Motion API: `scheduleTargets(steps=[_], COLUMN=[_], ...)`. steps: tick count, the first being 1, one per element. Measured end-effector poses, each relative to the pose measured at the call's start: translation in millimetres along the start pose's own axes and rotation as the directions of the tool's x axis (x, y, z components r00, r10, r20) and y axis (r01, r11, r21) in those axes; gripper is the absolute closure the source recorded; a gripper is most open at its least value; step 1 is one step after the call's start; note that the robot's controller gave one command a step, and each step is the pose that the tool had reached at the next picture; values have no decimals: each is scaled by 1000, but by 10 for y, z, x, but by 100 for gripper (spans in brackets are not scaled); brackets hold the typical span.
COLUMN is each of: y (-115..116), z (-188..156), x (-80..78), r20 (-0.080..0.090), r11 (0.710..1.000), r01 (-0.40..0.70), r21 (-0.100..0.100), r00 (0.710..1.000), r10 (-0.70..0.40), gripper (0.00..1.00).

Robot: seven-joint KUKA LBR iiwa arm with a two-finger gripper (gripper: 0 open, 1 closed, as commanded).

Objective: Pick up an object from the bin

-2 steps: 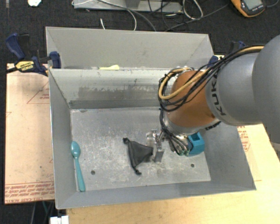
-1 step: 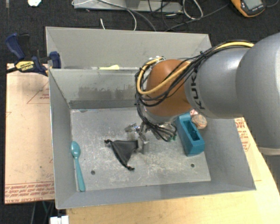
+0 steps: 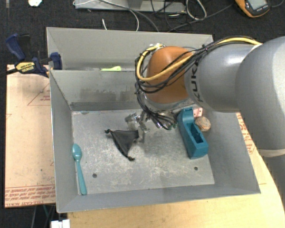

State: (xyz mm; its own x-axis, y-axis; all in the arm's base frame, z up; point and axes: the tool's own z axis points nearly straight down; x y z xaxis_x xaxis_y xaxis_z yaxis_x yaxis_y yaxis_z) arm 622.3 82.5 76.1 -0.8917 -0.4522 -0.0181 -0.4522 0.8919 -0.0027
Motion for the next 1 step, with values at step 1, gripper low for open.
scheduleTargets(steps=[1], y=[124], z=[-546], x=[70], r20=[-8], r11=[998], r01=[-66], r21=[-1], r00=[998], r10=[66], gripper=[100])
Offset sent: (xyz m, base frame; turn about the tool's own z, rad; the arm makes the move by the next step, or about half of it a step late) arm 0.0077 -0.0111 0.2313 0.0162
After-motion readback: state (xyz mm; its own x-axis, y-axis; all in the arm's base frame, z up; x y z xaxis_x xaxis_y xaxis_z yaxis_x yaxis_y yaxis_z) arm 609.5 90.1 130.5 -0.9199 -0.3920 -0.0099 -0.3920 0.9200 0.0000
